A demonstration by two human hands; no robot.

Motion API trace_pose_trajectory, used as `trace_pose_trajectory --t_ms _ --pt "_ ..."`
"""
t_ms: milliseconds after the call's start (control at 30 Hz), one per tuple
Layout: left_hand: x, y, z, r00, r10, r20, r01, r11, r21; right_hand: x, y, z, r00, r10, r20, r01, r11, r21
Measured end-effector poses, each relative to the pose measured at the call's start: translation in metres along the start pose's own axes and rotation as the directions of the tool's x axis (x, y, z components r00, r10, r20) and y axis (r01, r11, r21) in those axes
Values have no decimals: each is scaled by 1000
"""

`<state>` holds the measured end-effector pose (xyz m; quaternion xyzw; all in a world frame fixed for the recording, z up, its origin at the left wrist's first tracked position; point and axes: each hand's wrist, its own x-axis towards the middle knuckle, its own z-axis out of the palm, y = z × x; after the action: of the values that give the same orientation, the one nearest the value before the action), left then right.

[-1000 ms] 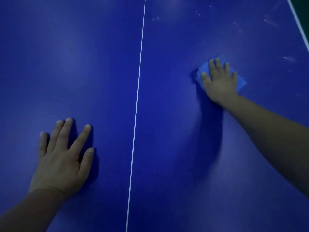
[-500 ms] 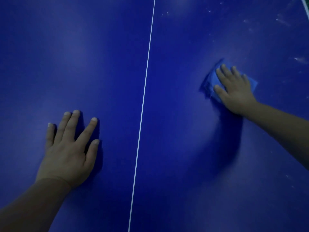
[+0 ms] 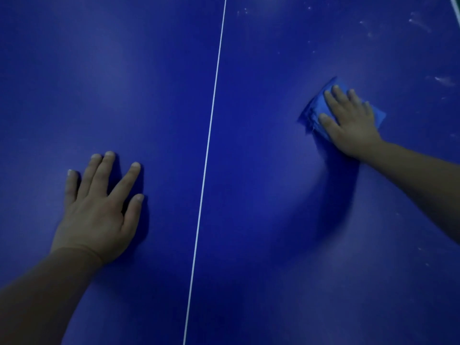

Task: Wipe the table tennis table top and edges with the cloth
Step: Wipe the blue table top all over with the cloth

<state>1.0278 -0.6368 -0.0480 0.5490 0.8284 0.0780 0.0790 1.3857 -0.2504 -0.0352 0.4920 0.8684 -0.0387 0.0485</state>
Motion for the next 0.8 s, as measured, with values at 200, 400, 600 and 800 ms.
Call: trace_pose_trajectory --t_ms 200,400,600,800 --pt "-1 0 -1 1000 -1 8 1 1000 17 -163 -14 26 979 -202 -20 203 979 25" --pt "1 4 -1 1000 -3 -18 5 995 100 -153 2 19 965 -262 10 262 965 -2" --pt "-17 17 -5 995 -82 -49 87 989 119 -179 -15 25 995 -93 -24 94 996 6" --pt "-138 86 18 994 51 -95 -61 993 -103 -342 -49 49 899 -436 -36 436 900 4"
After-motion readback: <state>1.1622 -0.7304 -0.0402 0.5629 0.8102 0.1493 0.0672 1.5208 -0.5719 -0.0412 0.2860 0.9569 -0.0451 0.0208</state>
